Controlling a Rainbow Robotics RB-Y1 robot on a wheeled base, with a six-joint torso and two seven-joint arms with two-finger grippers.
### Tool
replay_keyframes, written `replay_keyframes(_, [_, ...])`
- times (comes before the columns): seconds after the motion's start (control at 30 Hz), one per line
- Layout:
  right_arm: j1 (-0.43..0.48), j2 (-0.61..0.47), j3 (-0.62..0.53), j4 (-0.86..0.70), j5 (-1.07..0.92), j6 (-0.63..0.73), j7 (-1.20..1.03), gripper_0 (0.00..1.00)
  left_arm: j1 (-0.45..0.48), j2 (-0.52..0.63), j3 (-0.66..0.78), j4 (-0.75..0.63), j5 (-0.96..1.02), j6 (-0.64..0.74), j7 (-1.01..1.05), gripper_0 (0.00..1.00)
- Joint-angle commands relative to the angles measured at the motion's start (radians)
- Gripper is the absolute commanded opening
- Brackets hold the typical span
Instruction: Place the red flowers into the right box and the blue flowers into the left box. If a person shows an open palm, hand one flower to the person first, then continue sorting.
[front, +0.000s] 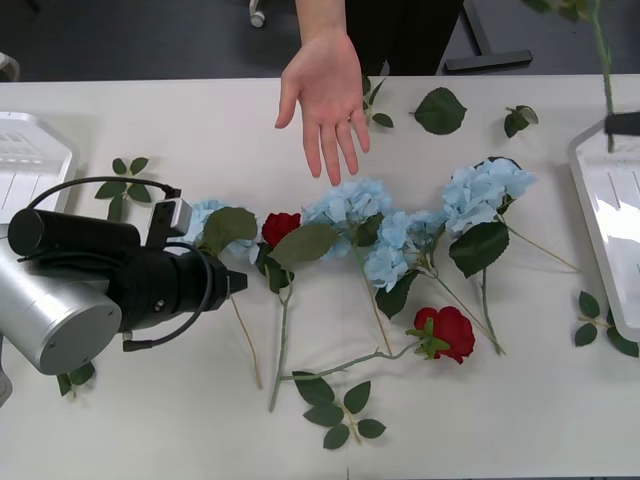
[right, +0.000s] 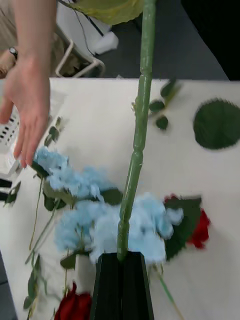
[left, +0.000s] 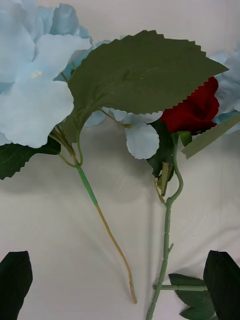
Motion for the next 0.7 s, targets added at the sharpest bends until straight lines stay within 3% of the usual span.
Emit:
replay_keyframes(0.03, [-0.14, 0.111, -0.022, -0.02, -0.021, -0.082, 0.084, 0.0, -0.036, 0.026, -0.009, -0.01, -0.008, 0.001, 0.047, 1.0])
replay_keyframes(0.33, [-0.25, 0.307, -0.056, -0.019, -0.114, -0.248, 0.171, 0.0, -0.036, 0.026, -0.009, -0.01, -0.008, 0.001, 0.047, 1.0])
replay_keyframes(0.7, [-0.287, 0.474, -0.105, -0.028, -0.133, -0.33, 0.171, 0.0, -0.036, 0.026, -0.009, -0.01, -0.008, 0.001, 0.047, 1.0])
